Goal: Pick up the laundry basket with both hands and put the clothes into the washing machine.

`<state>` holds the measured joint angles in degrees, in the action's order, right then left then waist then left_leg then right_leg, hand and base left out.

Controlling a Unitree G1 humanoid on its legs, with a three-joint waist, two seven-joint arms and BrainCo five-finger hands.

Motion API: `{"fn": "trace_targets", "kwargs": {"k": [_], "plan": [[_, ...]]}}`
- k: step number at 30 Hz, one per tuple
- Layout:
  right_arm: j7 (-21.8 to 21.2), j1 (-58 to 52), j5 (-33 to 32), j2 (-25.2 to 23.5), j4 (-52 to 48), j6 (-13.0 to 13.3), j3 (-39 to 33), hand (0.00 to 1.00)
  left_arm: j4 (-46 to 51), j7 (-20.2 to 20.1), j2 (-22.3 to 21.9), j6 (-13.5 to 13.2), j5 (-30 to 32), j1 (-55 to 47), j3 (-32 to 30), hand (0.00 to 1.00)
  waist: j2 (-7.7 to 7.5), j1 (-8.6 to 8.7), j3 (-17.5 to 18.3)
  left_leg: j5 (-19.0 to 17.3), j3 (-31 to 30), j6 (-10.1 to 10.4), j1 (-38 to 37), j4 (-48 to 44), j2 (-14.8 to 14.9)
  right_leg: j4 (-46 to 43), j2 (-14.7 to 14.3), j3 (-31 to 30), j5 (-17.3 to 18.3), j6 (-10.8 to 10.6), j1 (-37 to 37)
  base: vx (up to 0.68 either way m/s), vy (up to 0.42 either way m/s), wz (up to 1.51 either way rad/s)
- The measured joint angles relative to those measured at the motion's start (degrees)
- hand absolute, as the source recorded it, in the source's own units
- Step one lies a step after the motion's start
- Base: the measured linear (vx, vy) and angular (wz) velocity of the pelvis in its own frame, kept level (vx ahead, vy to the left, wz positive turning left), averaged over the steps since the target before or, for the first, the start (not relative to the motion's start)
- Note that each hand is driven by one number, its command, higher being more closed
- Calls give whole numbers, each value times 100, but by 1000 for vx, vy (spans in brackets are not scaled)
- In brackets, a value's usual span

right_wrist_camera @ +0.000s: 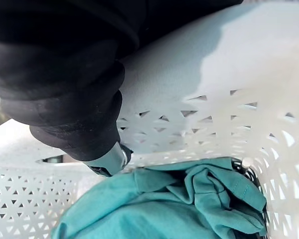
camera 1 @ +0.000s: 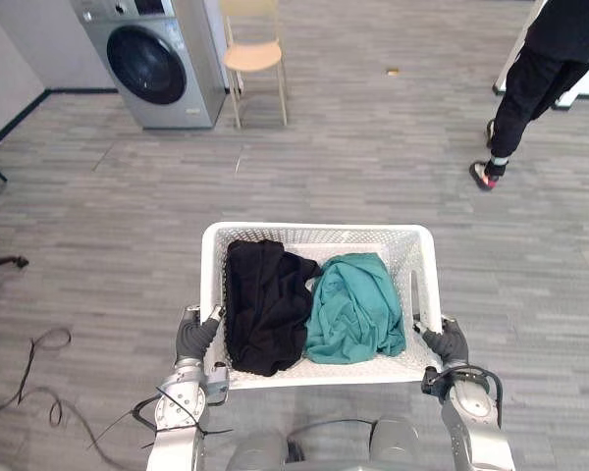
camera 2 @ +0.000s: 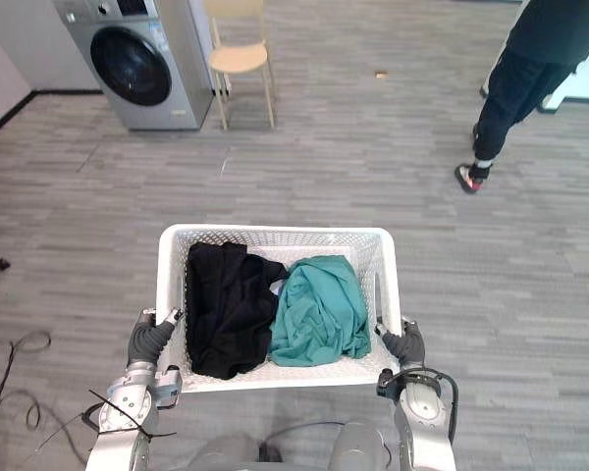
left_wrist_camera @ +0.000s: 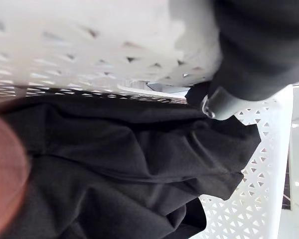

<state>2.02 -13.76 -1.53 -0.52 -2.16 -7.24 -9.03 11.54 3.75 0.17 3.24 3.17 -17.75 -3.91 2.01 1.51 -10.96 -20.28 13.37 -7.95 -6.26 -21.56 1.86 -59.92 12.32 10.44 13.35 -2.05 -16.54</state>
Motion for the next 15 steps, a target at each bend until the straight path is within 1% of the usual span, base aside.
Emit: {"fn": "trace_targets", "kwargs": {"k": [1,2,3,4,5,6,7,8,9,10,11,12,13,14,15], "plan": [[-2,-10,-69,-14,-94,0,-11,100,100,-2,38,-20,-6,3,9,100,-22,84,-6,-25,0,201,-252,109,14,824,-21,203,34,55,-247,617,-36,44],[-5,-12,-77,-11,-151,1,-23,100,141,-1,40,-23,-14,25,21,100,-21,93,-6,-59,-4,471,-371,177,38,1246,-46,261,14,82,-395,634,-97,34],[6,-7,-133,7,-226,19,-71,100,151,9,42,-65,-20,100,64,100,-46,82,28,-193,13,786,-598,275,113,2280,-166,353,-153,171,-624,659,-137,27],[23,-10,-154,-4,-239,64,-58,100,153,12,81,-135,-24,110,68,100,-113,86,65,-323,0,1021,-847,364,123,3542,-368,327,-730,256,-679,818,-182,33],[32,-69,-190,-2,-260,77,-31,100,151,28,87,-136,-22,97,82,100,-146,113,83,-436,-117,1228,-1038,376,117,4049,-526,126,-1654,469,-637,726,-154,39],[41,-106,-215,35,-255,89,-16,100,96,36,71,-138,-17,105,99,100,-62,156,71,-487,-259,1321,-1186,373,225,3940,-648,-2,-2015,413,-569,707,-118,-4],[48,-13,-241,235,-183,74,8,100,-32,56,-114,-122,-14,99,96,100,248,46,150,-363,-391,1388,-1300,286,511,3570,-875,122,-1639,543,-591,695,-124,-21],[48,25,-239,254,-184,64,9,100,-74,111,-132,-122,-16,130,102,100,243,49,149,2,-522,1411,-1245,-117,546,3140,-898,114,-1256,564,-605,665,-129,-39],[49,18,-239,274,-184,64,8,100,-75,119,-163,-123,-16,123,102,100,243,57,148,264,-539,1318,-1188,-446,584,3000,-914,141,-1094,600,-523,784,-242,-14],[48,-31,-241,323,-238,65,9,100,-77,119,-231,-124,-15,95,92,100,246,82,146,1290,-517,979,-743,-1698,751,2969,-1021,252,-794,709,-161,636,-218,-16],[49,-96,-241,339,-351,66,7,100,-67,120,-229,-146,-22,69,82,100,294,52,140,2147,-523,872,-330,-2633,982,3183,-1099,226,-643,717,189,622,-174,-17],[50,-131,-243,335,-422,77,6,100,-56,120,-227,-195,-24,59,83,100,343,42,145,2290,-525,806,-55,-3361,1231,3367,-1221,216,-565,708,400,473,-53,-37],[53,-107,-248,329,-433,108,7,100,-61,121,-218,-276,-31,64,53,100,420,-31,126,2048,-448,597,492,-4659,1634,3592,-1491,123,-508,776,769,678,-6,-64],[53,-114,-248,335,-430,113,10,100,-87,120,-211,-275,-33,69,43,100,409,-115,116,1730,-476,526,953,-5487,1768,3785,-1617,-1,-479,822,1131,653,-3,-74],[52,-118,-247,335,-428,113,11,100,-88,120,-210,-272,-33,54,42,100,376,-161,94,1607,-453,453,1137,-5674,1782,3883,-1619,-71,-479,822,1299,524,20,-70]]}}
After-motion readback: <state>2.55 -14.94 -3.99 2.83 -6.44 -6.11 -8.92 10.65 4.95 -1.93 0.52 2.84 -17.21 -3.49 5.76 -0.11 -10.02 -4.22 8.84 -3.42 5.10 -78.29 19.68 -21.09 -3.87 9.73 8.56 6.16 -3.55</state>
